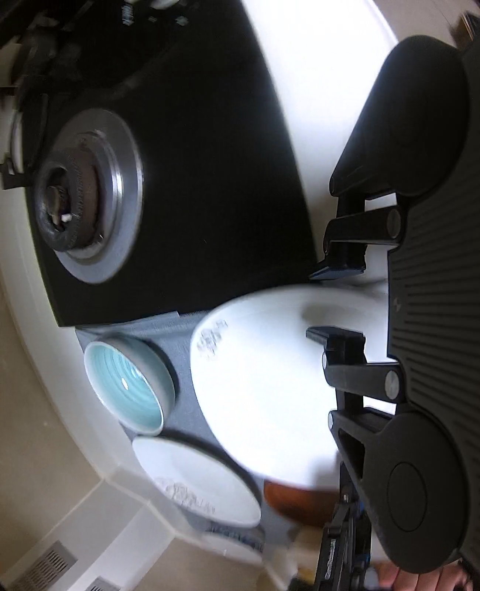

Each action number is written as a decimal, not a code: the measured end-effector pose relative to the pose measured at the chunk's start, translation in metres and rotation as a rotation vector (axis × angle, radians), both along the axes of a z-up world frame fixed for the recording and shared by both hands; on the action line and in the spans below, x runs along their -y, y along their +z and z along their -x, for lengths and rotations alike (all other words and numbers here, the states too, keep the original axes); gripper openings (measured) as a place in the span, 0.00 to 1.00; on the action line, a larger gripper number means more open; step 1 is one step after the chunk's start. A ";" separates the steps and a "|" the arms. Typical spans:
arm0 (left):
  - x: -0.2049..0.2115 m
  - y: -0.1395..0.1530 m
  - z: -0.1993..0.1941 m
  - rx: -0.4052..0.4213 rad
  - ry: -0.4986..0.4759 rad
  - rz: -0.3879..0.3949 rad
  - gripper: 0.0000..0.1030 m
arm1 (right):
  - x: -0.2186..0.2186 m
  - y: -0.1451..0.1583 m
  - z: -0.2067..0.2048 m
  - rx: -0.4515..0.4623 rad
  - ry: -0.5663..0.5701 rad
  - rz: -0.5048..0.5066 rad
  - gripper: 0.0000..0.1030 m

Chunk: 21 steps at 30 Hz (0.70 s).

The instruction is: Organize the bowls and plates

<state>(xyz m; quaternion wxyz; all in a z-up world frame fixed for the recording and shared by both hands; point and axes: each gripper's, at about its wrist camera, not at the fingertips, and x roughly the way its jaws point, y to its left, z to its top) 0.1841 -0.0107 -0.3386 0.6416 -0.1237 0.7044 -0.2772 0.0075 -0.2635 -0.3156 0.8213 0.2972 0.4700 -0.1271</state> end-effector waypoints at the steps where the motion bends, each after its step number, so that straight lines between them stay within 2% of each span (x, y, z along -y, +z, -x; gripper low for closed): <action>1: 0.002 0.000 -0.002 -0.005 0.003 -0.008 0.24 | 0.003 -0.002 0.000 0.001 0.001 -0.004 0.30; 4: 0.008 0.004 -0.003 0.020 0.004 -0.029 0.24 | 0.015 -0.006 0.005 0.051 0.010 -0.052 0.30; 9: 0.012 0.012 0.006 0.068 0.021 -0.086 0.24 | 0.027 -0.028 0.012 0.058 0.074 -0.274 0.29; 12: 0.019 0.016 0.008 0.081 0.030 -0.121 0.24 | 0.021 -0.032 0.007 0.076 0.166 -0.250 0.29; 14: 0.023 0.022 0.011 0.095 0.033 -0.141 0.24 | 0.023 -0.030 0.008 0.086 0.160 -0.265 0.29; 17: 0.025 0.031 0.017 0.121 0.014 -0.111 0.24 | 0.030 -0.027 0.013 0.115 0.160 -0.286 0.25; 21: 0.022 0.023 0.024 0.090 0.027 -0.124 0.24 | 0.032 -0.030 0.022 0.093 0.193 -0.301 0.21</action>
